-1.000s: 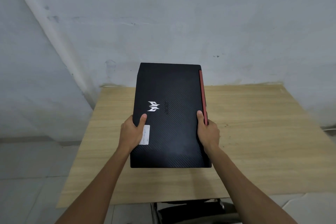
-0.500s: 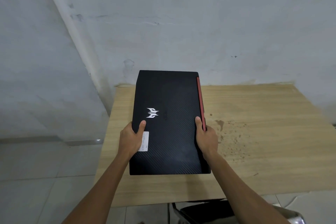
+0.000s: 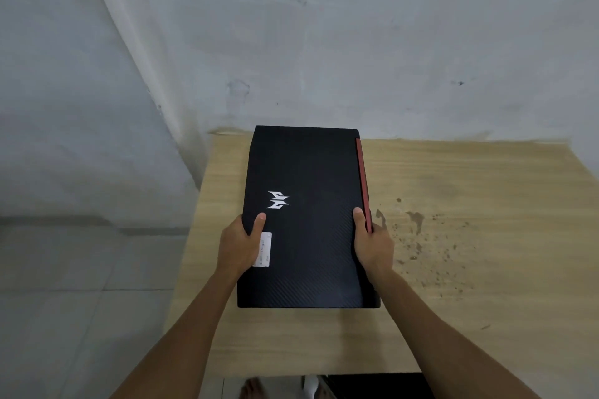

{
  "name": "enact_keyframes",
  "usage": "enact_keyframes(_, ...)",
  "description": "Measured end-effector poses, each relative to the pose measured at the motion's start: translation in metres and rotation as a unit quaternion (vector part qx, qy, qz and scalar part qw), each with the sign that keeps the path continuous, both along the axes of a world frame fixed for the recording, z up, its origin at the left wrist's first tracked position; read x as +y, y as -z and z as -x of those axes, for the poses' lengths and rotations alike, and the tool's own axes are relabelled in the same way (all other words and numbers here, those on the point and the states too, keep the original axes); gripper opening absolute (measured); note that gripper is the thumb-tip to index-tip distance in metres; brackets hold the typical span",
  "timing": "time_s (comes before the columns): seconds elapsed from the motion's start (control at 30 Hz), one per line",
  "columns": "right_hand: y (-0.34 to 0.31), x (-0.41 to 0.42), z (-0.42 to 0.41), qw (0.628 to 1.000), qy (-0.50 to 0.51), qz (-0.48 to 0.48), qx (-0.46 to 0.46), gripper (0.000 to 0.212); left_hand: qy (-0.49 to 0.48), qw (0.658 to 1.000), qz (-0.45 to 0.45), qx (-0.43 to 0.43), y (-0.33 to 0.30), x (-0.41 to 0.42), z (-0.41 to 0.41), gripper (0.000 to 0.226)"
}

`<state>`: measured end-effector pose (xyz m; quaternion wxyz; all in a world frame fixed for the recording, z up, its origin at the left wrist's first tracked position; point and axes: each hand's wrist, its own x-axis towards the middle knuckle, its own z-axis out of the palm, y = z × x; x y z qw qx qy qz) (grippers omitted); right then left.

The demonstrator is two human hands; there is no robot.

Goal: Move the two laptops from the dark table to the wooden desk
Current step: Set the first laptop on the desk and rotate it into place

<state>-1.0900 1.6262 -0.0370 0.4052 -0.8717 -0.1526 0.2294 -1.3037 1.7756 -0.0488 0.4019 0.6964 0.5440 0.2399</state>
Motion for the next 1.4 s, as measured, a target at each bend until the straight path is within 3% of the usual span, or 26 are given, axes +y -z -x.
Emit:
enact_keyframes(0.27, 0.044, 0.025, -0.023, 0.997, -0.002, 0.082, 0.008, 0.075, 0.014, 0.998, 0.026, 0.053, 0.046, 0.024, -0.022, 0.052)
enact_keyframes(0.83, 0.054, 0.059, -0.049, 0.974, -0.054, 0.211, -0.055, 0.09, 0.045, 0.981, 0.044, 0.183, 0.056, 0.059, -0.046, 0.062)
enact_keyframes(1.07, 0.036, 0.063, -0.049, 0.914, -0.143, 0.34, -0.167, 0.089, 0.094, 0.95, -0.005, 0.298, 0.05, 0.066, -0.043, 0.066)
enact_keyframes(1.4, 0.038, 0.059, -0.042, 0.865, -0.196, 0.39, -0.248, 0.089, 0.101, 0.944, -0.04, 0.313, 0.053, 0.065, -0.039, 0.06)
